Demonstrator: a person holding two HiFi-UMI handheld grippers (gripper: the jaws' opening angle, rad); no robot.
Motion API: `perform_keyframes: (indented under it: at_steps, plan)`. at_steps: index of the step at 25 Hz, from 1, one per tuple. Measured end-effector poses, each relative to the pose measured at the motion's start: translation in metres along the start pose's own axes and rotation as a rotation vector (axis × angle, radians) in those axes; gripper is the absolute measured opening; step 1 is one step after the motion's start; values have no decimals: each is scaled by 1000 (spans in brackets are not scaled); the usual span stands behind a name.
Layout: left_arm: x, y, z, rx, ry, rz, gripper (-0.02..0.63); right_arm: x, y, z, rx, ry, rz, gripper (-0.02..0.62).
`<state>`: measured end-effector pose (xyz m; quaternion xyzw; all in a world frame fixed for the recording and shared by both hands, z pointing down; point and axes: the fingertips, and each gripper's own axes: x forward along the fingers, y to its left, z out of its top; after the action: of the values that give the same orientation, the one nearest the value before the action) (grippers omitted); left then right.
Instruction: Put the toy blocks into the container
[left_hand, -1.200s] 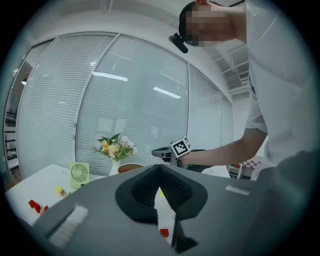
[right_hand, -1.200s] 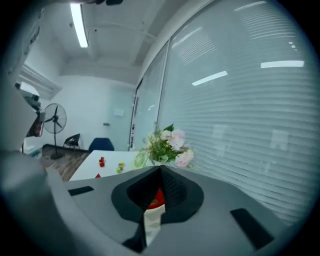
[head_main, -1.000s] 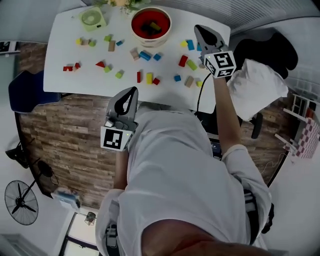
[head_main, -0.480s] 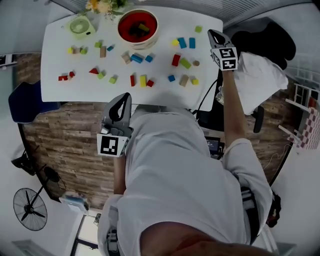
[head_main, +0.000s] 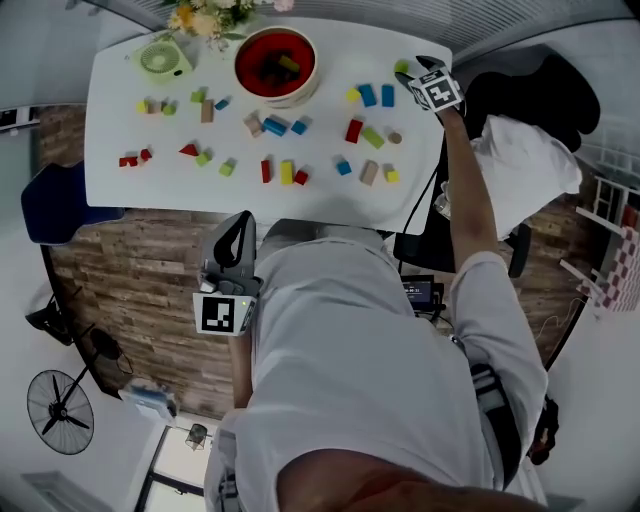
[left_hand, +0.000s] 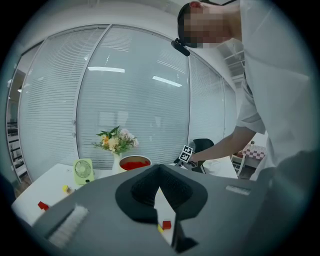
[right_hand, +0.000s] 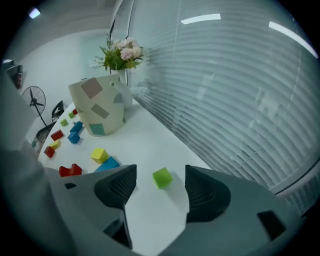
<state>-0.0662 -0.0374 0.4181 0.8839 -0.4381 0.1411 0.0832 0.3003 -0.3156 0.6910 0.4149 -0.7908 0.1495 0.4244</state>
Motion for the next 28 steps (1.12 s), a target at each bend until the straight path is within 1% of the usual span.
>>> perform_keyframes:
  at_steps: [2,5,9,12,15,18,23,25,28]
  plan:
    - [-4,3,-2,-1,15,22,-2,16,0,-4,0,44,44,307]
    - [-8,5,-6,-8,28,43,-2,34,-2,-10,19,93,80,293]
    - [-12,3,-10,-11,39,53,-2,45,-1,-15,44,117,92,239]
    - [-11,4,-8,-8,38,55,-2,50,0,-20,56,137,82,170]
    - [-8,4,-2,-33,21,61,-2,49,0,-20,86,127,87,167]
    - [-9,3,-5,-17,18,46,-2,40,0,-17,121,81,83,166]
    - [-8,3,-3,-25,-14,23,-2,8,0,-9,245,-48,72,166]
    - [-7,3,-4,-14,-27,1,-2,-12,3,-3,304,-125,75,166]
    - [-6,5,1,-13,-69,-25,-2,-48,14,13,415,-280,94,166]
